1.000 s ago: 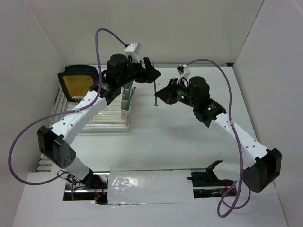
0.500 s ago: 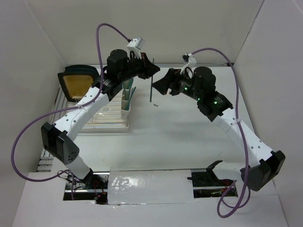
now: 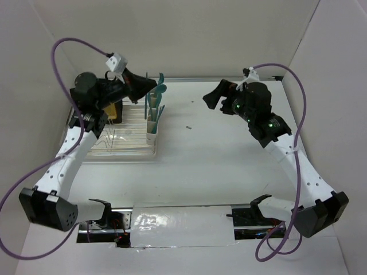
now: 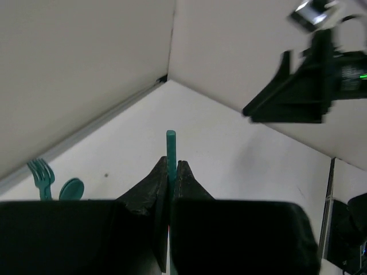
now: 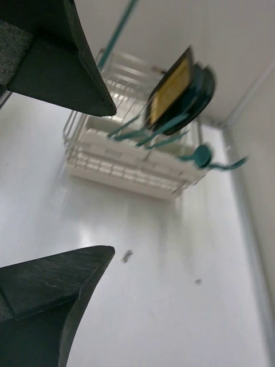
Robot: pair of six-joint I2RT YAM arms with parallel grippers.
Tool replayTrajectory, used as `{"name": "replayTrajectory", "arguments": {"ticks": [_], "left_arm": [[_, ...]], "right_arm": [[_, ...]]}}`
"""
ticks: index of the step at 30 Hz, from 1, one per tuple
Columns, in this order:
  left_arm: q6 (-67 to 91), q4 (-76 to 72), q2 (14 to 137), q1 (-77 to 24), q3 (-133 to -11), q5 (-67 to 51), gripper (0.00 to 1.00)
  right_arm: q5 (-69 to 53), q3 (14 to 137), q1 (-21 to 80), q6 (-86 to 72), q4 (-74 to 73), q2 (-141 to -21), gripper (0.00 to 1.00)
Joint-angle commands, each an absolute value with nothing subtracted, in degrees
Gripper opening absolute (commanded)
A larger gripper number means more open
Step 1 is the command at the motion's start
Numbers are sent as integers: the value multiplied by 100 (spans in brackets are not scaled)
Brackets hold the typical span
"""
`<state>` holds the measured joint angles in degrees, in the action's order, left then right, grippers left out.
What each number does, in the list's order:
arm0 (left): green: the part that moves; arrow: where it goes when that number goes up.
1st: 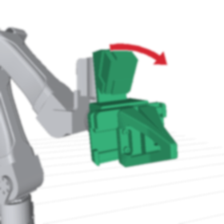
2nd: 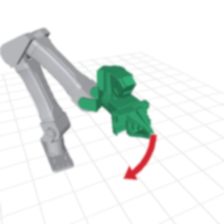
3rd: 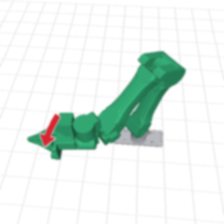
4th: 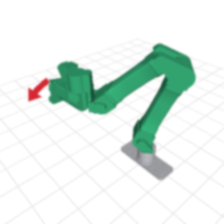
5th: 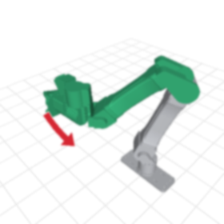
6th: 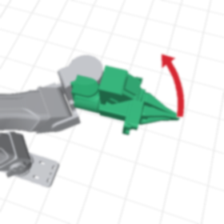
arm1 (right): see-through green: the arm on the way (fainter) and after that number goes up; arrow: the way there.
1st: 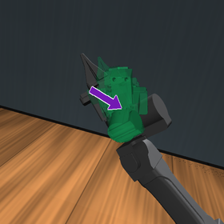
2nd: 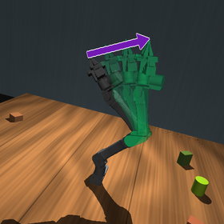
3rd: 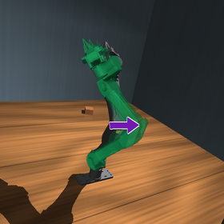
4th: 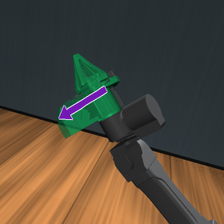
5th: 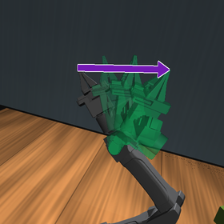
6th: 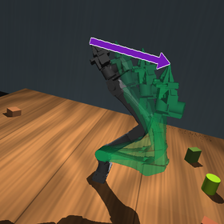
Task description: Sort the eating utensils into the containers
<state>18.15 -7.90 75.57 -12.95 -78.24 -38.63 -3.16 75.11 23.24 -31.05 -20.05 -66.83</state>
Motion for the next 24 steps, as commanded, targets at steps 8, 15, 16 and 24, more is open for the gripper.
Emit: {"name": "replayTrajectory", "arguments": {"ticks": [8,15,16,24], "left_arm": [[1635,-3996,7251,-1028,-5907,-5555,0],[1608,-4421,7550,-1046,-5783,-5607,0],[1608,-4543,7559,-1046,-5705,-5607,0],[1512,-5300,7866,-1055,-5177,-5722,0]], "right_arm": [[-343,6592,2294,-2953,-1504,-6829,100],[-202,6442,2312,-3041,-1564,-6855,100],[-133,6373,2320,-3050,-1564,-6812,100],[114,6538,2268,-2962,-1783,-6829,100]]}}
